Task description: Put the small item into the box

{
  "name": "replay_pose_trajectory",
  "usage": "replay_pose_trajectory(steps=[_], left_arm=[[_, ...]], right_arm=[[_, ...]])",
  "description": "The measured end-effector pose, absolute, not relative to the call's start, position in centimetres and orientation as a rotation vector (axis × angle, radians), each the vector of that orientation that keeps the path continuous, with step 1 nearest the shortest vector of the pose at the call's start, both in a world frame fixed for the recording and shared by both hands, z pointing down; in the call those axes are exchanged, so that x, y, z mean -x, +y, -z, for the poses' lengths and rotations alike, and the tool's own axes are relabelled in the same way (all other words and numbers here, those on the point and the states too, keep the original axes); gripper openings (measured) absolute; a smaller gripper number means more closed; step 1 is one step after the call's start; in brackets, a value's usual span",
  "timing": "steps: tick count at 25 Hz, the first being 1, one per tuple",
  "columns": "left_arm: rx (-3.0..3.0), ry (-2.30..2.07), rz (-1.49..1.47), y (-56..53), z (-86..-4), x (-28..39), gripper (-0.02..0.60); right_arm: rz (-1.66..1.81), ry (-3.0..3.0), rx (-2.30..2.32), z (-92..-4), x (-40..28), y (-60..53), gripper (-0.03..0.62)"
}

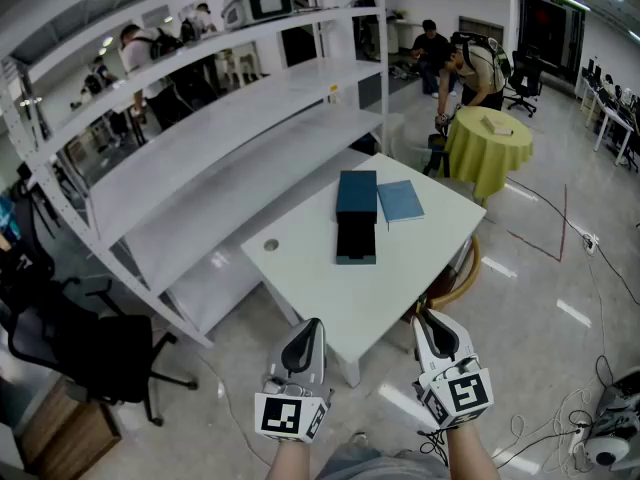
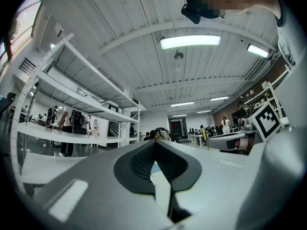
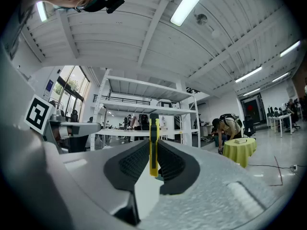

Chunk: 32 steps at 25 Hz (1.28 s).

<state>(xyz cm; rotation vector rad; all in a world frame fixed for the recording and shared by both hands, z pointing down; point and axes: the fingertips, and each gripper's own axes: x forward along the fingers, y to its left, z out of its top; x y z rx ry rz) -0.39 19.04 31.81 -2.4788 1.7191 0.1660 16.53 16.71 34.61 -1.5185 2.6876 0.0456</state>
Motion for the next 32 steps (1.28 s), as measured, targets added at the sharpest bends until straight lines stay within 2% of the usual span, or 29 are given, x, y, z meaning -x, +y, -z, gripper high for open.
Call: replay_pose_trajectory(steps=[32], left_arm=[[2.525, 1.661, -0.225, 16.4, -32.8, 2.7, 0.014]], right_arm=[[-0.027, 2.626, 1.586, -35.0, -15.4, 15.0, 0.057]])
